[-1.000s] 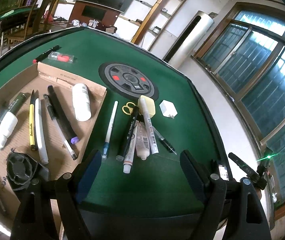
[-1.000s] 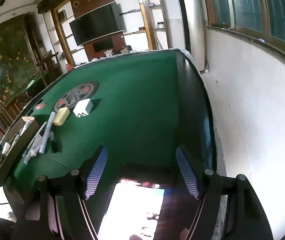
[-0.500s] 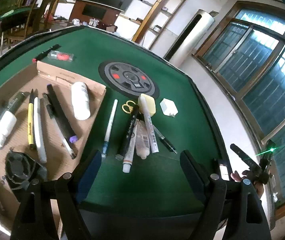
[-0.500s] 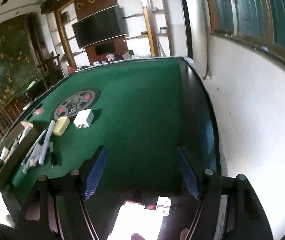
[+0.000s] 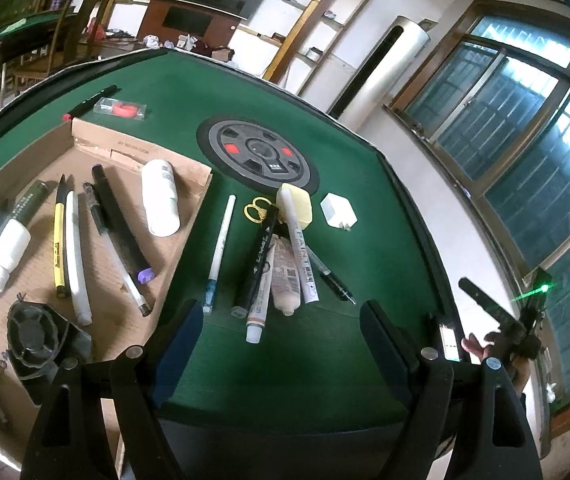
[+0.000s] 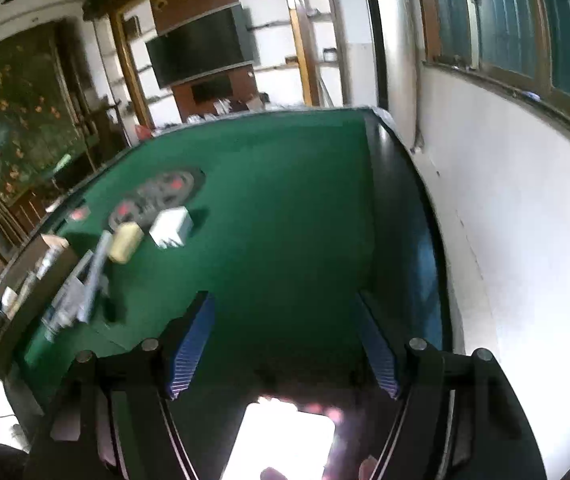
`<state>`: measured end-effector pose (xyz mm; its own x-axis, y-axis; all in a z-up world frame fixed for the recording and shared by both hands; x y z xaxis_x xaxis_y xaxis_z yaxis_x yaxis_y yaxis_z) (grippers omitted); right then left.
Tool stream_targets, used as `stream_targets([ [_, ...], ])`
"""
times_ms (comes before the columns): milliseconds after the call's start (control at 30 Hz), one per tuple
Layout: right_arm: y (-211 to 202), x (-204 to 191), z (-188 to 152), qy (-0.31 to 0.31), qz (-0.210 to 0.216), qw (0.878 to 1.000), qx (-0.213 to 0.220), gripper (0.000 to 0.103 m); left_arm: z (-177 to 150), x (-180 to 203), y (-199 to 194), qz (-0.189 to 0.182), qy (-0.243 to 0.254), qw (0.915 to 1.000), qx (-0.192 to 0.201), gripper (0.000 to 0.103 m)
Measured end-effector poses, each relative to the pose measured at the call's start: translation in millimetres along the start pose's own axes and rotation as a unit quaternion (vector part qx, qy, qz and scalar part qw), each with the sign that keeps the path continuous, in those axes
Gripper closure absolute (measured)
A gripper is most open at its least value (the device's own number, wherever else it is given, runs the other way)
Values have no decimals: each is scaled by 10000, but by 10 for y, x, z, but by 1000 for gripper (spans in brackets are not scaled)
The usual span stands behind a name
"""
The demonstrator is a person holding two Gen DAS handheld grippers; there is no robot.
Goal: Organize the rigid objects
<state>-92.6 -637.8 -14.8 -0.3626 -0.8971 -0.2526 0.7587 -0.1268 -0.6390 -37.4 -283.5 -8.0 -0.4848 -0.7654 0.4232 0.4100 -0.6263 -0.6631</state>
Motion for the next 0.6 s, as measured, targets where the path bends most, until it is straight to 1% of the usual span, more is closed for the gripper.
stream_targets([
  [200,252,-170,75,-293,-69,9993,-201,32,-8,-2,-4,23,26,10000,6,19],
  [400,471,-191,169,-278,-141,9987,-412,32,-15,-43,4,28,-16,10000,-17,19],
  [500,567,-202,164,-355,-279,9977,-502,32,-17,-48,2,37,-2,10000,-11,19],
  [600,652,-207,149,-387,-310,9969,-612,33,-15,-67,0,42,-30,10000,-11,19],
])
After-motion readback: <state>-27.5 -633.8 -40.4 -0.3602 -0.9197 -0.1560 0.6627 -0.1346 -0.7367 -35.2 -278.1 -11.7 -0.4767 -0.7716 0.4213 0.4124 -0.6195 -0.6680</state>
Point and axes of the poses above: each gripper's, at about its wrist camera, not at the fingertips, and y roughly the way its jaws point, x to its right, z to its top, the point moved 6 cm from there along y, roughly the way its jaws point, and after that the axes turned 5 degrees about y, right-handed, at the moved point
